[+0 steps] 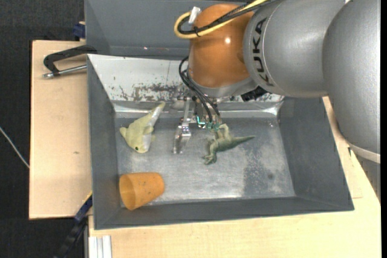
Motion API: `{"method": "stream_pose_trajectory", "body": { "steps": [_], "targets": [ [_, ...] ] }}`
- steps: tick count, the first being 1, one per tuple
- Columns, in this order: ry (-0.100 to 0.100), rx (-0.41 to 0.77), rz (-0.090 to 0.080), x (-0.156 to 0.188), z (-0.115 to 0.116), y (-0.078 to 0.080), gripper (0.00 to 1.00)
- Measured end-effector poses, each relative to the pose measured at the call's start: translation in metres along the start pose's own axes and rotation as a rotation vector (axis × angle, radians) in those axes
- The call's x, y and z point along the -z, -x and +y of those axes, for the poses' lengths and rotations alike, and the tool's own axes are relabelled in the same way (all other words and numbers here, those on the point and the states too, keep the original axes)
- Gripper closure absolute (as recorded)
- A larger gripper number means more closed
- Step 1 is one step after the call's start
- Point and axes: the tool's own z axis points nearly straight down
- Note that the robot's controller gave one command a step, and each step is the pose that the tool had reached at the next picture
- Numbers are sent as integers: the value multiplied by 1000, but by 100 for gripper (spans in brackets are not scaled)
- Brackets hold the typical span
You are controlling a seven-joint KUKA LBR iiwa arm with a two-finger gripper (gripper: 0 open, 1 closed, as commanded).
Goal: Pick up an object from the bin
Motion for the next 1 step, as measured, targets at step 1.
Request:
{"method": "stream_pose_trajectory", "body": {
  "steps": [1],
  "targets": [
    [4, -45, -15, -77, 66, 21, 0]
  ]
}}
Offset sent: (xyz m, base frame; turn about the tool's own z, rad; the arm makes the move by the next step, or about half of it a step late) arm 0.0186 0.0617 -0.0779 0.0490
